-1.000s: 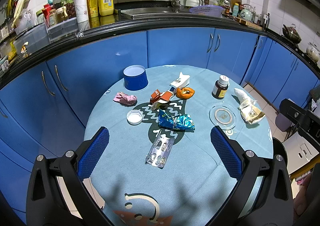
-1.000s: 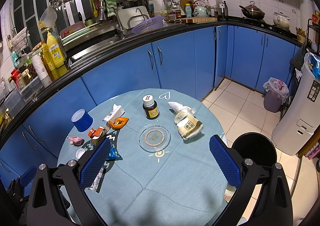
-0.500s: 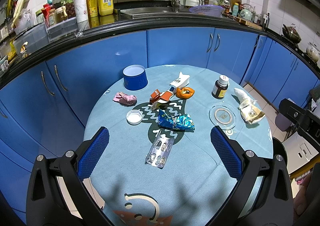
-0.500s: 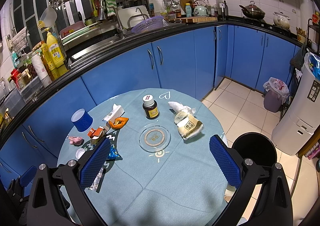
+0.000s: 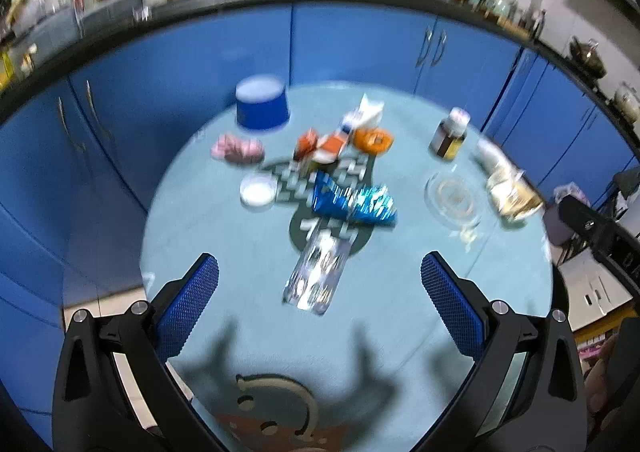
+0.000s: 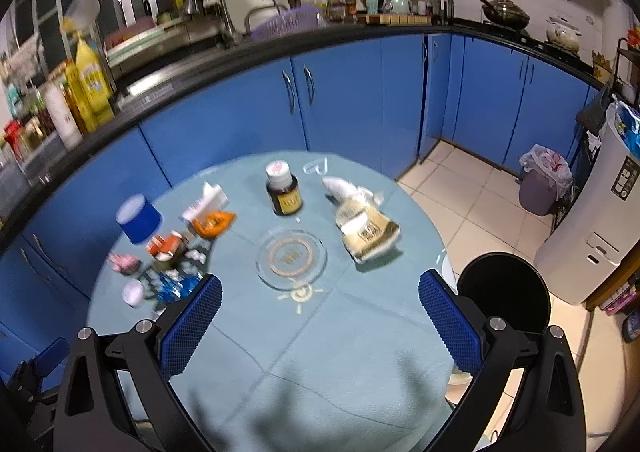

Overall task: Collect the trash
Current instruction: 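Grasp the silver pill blister pack with the left gripper while the right gripper grasps the clear plastic lid, then carry the blister pack and lid to the black bin and release both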

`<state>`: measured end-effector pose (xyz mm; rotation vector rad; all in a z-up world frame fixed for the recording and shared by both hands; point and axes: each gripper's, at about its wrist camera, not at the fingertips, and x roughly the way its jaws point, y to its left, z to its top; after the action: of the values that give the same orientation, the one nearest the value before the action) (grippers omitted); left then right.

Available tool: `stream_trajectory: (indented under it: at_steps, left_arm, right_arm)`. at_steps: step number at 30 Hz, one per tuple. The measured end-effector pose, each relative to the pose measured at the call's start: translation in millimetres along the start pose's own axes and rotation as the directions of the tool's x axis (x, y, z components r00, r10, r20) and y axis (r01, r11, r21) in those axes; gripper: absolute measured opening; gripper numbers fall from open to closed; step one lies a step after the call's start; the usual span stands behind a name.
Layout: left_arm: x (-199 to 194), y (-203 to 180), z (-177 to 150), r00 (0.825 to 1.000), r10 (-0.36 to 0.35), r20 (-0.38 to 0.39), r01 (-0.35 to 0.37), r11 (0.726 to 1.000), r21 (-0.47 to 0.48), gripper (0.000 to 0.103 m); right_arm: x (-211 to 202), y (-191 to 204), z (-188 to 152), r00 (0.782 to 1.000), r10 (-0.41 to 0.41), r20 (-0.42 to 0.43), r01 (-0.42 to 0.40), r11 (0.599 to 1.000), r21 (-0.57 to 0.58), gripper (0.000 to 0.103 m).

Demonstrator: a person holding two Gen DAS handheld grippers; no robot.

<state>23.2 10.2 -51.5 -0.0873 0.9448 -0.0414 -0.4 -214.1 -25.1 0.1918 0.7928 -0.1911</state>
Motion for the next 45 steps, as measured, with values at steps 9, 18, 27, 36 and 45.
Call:
stream_trajectory:
  at_steps: [9,18,27,36,45]
  left_arm:
    - [48,12,-9,0.987,-0.02,-0.16,0.017,1.0,-0.021,0.099]
    - [88,-1,-12,0.967,0.035,-0.251,-0.021,0.998,0.06,0.09]
    - [91,2,-10,0.977,0.056,-0.206,-0.037,0.995,0.095,0.058]
    - [83,29,4,0.988,0.069,-0.138,-0.066,0.997,0.028,0.034]
    - [85,30,3,0.99,0.057,-0.126,-0.056,0.998,0.016,0.034]
  right_arm:
    - [50,-6,-5,0.991,-0.007,-0.134,0.008,1.0,0.009,0.096]
    - [86,-14,-2,0.979,-0.035,-0.2,0.039,0.999,0.016,0.096]
    - [115,-6,2,0.967,-0.025,-0.254,0.025,1.0,-0.002,0.096]
    - [156,29,15,0.959,-0.009,-0.282,-0.034,0.988,-0.149,0.096]
    - [172,32,30,0.935,0.146,-0.322,-0.181,0.98,-0.082,0.097]
